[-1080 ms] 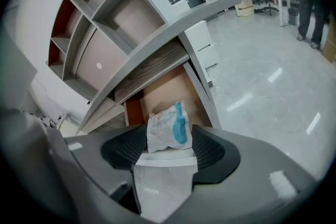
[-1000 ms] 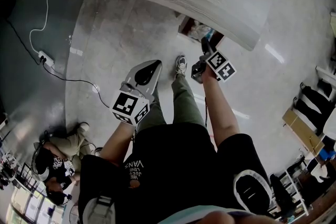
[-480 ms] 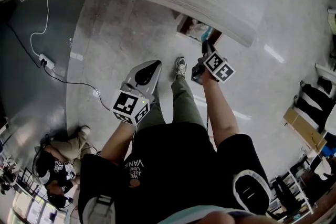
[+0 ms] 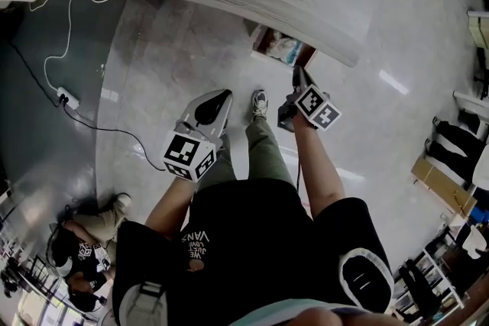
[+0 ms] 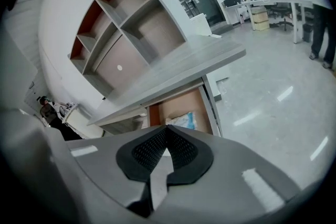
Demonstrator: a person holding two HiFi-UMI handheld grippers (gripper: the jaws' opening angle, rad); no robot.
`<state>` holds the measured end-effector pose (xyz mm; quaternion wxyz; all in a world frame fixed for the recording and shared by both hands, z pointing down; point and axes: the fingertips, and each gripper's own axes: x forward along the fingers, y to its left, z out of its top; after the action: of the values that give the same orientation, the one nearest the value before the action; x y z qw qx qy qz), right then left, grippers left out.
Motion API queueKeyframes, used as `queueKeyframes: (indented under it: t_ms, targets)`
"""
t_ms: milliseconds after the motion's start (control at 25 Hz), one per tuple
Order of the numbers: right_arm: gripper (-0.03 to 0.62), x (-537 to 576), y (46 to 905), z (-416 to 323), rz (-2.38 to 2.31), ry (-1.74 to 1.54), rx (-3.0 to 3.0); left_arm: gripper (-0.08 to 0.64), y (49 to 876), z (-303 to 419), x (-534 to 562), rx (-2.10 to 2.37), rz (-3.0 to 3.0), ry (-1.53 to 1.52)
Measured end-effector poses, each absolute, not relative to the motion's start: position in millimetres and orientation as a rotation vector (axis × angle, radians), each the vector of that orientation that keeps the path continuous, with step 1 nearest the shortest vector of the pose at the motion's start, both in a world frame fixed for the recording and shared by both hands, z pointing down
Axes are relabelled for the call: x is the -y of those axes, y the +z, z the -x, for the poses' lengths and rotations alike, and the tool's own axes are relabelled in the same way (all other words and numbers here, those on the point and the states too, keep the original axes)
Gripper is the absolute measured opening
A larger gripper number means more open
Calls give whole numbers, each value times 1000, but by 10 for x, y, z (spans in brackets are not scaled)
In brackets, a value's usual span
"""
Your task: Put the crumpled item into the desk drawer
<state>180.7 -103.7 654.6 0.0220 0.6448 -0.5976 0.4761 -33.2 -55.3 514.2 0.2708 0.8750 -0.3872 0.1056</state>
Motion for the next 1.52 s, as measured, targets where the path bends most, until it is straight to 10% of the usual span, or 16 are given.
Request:
queueKeyframes:
  t_ms: [1520]
  targets:
    - [4, 241, 4779, -1085, -1952, 797, 2206, 54, 4580, 1016, 200, 1020, -2501, 290]
